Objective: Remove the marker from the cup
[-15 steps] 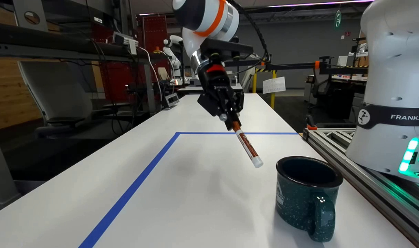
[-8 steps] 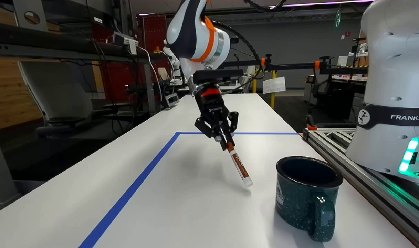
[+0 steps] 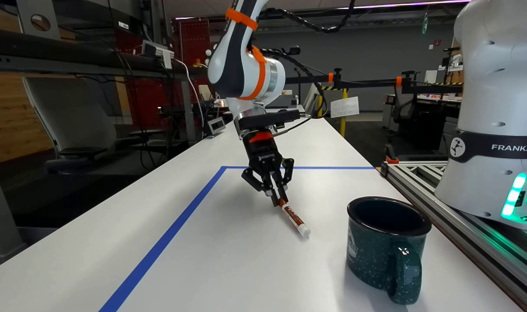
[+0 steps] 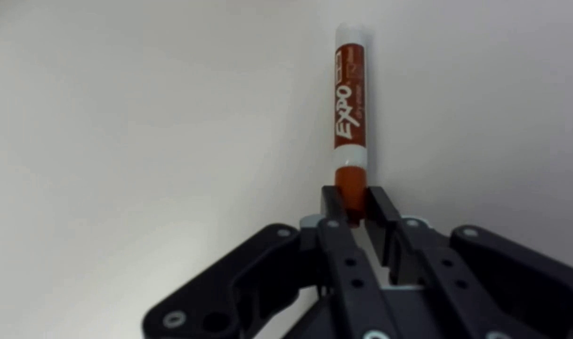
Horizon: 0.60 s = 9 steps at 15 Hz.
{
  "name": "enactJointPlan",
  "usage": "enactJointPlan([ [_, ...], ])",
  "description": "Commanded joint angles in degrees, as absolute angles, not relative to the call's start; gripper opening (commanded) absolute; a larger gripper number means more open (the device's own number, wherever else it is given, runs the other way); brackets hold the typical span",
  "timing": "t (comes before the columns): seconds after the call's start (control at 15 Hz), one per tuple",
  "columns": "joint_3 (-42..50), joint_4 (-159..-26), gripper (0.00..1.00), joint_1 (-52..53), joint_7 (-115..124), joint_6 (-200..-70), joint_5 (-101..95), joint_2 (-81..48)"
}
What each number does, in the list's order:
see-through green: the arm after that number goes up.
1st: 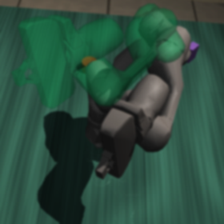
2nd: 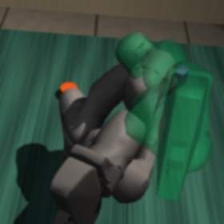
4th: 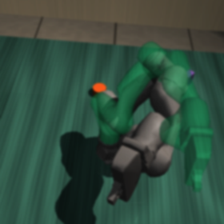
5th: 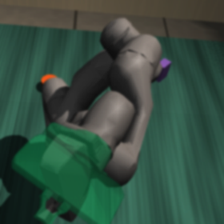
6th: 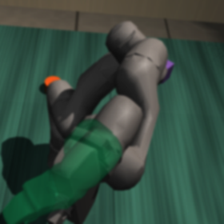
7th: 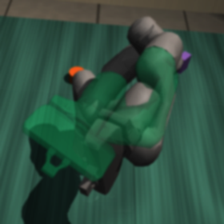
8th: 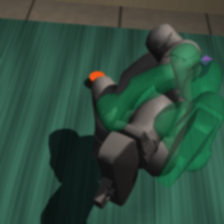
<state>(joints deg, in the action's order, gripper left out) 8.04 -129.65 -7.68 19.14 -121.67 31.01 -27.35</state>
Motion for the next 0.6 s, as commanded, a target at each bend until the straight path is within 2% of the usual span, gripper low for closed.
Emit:
enactJointPlan([
  [0.0, 7.3, -132.2, 0.05, -6.7, 18.2, -126.8, 30.3, -24.2],
  [0.07, 7.2, -133.0, 0.05, -6.5, 17.6, -128.0, 29.9, -23.3],
  [0.13, 6.9, -134.2, 0.27, -6.2, 17.0, -129.3, 29.5, -21.8],
  [0.2, 6.7, -135.2, 0.44, -6.0, 16.4, -130.1, 29.1, -20.6],
  [0.33, 6.4, -137.9, 0.57, -5.5, 15.1, -132.4, 27.5, -17.7],
  [0.53, 6.5, -142.2, 0.81, -4.9, 12.8, -135.0, 23.6, -12.7],
])
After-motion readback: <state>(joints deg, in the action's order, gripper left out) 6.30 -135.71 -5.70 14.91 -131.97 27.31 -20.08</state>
